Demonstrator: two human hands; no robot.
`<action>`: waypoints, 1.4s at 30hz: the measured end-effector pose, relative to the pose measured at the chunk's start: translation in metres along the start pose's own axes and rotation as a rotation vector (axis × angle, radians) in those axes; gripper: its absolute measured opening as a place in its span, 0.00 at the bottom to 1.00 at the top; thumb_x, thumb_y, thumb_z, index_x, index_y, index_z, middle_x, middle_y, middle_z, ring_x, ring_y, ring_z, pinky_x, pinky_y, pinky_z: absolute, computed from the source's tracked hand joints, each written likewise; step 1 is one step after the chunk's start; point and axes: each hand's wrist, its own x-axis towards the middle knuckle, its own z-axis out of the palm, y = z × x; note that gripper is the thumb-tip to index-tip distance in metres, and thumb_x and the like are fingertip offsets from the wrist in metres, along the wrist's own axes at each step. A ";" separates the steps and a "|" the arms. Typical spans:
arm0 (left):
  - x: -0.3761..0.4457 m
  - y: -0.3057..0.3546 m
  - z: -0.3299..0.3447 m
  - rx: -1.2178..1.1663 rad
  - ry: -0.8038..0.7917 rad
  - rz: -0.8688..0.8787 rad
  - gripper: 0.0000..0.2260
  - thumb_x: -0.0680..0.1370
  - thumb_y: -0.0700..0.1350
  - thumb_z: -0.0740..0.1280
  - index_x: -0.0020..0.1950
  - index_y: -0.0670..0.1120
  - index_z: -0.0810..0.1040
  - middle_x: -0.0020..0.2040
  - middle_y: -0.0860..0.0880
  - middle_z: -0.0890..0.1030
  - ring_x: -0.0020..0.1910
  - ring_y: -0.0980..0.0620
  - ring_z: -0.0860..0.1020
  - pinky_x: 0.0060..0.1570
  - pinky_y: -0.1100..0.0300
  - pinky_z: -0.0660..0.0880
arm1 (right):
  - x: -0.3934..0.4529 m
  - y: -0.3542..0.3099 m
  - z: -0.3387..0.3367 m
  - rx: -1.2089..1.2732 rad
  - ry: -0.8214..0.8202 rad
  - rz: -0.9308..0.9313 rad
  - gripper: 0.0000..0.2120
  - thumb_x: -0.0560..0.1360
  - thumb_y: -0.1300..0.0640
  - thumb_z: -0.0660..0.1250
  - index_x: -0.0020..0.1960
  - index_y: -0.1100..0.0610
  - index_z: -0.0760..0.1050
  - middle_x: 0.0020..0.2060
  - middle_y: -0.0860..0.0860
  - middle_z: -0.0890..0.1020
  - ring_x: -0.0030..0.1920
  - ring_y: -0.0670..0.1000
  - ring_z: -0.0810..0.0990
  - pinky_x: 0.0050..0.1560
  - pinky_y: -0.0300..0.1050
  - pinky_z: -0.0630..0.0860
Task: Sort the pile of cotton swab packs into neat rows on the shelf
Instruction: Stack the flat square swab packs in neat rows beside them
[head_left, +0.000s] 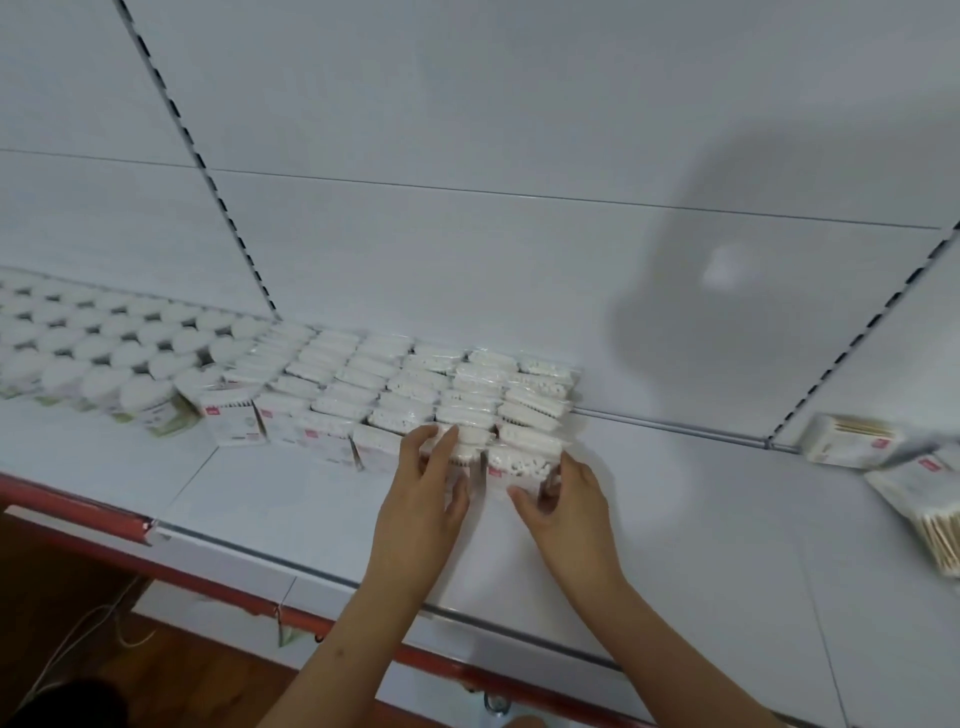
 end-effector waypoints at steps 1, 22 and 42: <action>0.000 -0.002 0.000 -0.004 -0.001 0.011 0.25 0.78 0.41 0.71 0.74 0.50 0.70 0.73 0.50 0.64 0.50 0.59 0.75 0.36 0.67 0.77 | 0.001 -0.001 0.002 -0.008 0.021 -0.011 0.16 0.74 0.51 0.72 0.60 0.48 0.74 0.47 0.45 0.74 0.44 0.40 0.75 0.43 0.29 0.69; -0.014 0.048 0.006 -0.119 -0.017 0.336 0.17 0.76 0.35 0.63 0.64 0.44 0.78 0.63 0.49 0.75 0.40 0.57 0.76 0.33 0.69 0.73 | -0.015 0.010 -0.032 -0.212 0.148 0.071 0.36 0.79 0.42 0.63 0.80 0.55 0.54 0.76 0.52 0.63 0.73 0.52 0.64 0.72 0.48 0.65; -0.055 0.229 0.206 -0.099 -0.706 0.664 0.24 0.77 0.55 0.53 0.69 0.51 0.76 0.72 0.45 0.73 0.71 0.43 0.69 0.69 0.46 0.65 | -0.112 0.179 -0.319 -0.807 0.427 0.312 0.30 0.72 0.54 0.74 0.72 0.52 0.71 0.69 0.56 0.72 0.65 0.62 0.70 0.65 0.59 0.70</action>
